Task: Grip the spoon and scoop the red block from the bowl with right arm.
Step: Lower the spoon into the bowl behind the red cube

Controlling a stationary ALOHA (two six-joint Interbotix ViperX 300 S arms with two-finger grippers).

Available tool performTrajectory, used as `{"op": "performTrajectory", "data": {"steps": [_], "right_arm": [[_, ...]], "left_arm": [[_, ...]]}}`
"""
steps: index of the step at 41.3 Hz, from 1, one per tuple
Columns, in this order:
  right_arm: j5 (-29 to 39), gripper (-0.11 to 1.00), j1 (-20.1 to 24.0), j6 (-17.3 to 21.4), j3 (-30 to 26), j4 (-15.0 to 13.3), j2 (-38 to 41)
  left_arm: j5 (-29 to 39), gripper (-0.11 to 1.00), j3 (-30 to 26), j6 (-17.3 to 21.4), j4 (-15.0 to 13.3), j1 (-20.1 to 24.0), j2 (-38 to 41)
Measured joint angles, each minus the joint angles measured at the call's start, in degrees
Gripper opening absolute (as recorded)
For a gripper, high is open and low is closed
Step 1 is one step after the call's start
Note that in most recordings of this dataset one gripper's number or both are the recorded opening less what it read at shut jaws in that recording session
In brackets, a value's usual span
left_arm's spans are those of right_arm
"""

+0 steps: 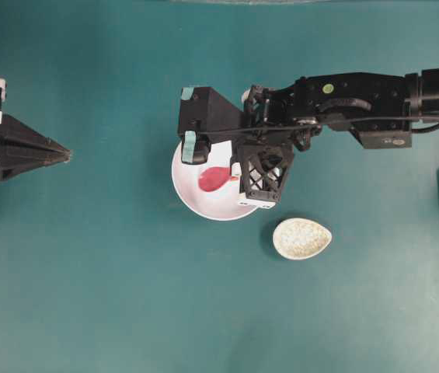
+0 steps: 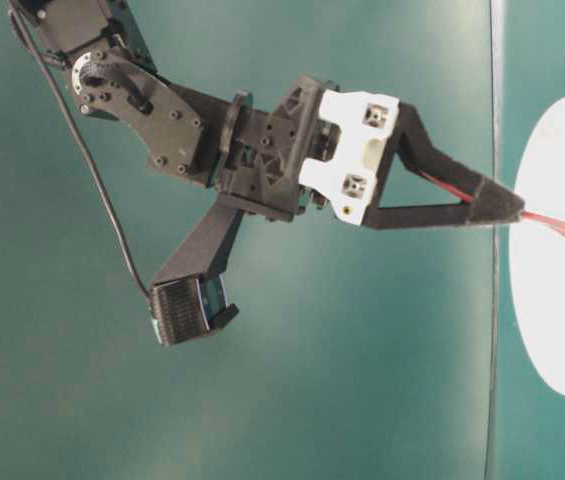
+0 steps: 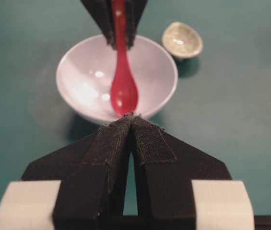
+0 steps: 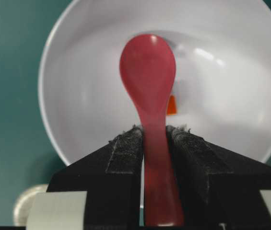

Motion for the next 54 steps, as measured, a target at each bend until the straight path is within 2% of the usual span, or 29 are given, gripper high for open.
{"op": "performTrajectory", "data": {"steps": [5, 16, 24, 54], "right_arm": [[1.1, 0.25, -0.4, 0.5, -0.5, -1.8, -0.3], [10.4, 0.25, -0.4, 0.8, -1.5, -2.2, -3.5], [14.8, 0.25, -0.4, 1.0, -1.5, -2.1, -3.6], [14.8, 0.25, -0.4, 0.8, -0.4, -1.8, -3.5]], "left_arm": [[0.0, 0.00, 0.0, 0.0, 0.0, 0.0, 0.1], [0.0, 0.00, 0.0, 0.0, 0.0, -0.1, 0.0], [0.0, 0.00, 0.0, -0.1, 0.0, 0.0, 0.0], [0.0, 0.00, 0.0, -0.1, 0.0, 0.0, 0.1]]}}
